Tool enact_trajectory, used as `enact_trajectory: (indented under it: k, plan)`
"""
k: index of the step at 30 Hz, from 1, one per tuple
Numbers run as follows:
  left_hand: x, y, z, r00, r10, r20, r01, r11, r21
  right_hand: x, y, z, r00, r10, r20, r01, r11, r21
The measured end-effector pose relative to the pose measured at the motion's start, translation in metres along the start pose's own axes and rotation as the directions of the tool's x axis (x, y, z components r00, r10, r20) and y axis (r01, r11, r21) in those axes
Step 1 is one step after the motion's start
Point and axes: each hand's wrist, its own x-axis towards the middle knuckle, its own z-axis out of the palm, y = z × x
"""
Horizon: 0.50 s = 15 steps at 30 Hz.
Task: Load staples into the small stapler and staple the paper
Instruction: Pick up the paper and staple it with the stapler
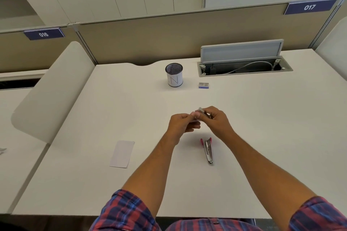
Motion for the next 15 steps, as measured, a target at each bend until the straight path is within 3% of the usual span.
enact_trajectory:
  k: [4, 8, 11, 15]
  plan:
    - [-0.003, -0.01, -0.008, 0.993, -0.101, 0.061, 0.109, 0.983, -0.146, -0.003, 0.003, 0.006, 0.996, -0.042, 0.076, 0.047, 0.997, -0.058]
    - [-0.004, -0.014, -0.013, 0.988, -0.137, 0.063, 0.145, 0.979, -0.143, -0.003, 0.007, 0.012, 0.991, -0.032, 0.128, 0.039, 0.998, -0.057]
    - [-0.004, -0.017, -0.017, 0.99, -0.14, 0.013, 0.14, 0.99, -0.018, -0.003, 0.01, 0.015, 0.99, -0.016, 0.14, 0.019, 1.0, -0.021]
    - [-0.009, -0.027, -0.029, 0.991, -0.117, -0.058, 0.129, 0.946, 0.299, -0.005, 0.012, 0.016, 0.987, 0.032, 0.155, -0.033, 0.999, 0.004]
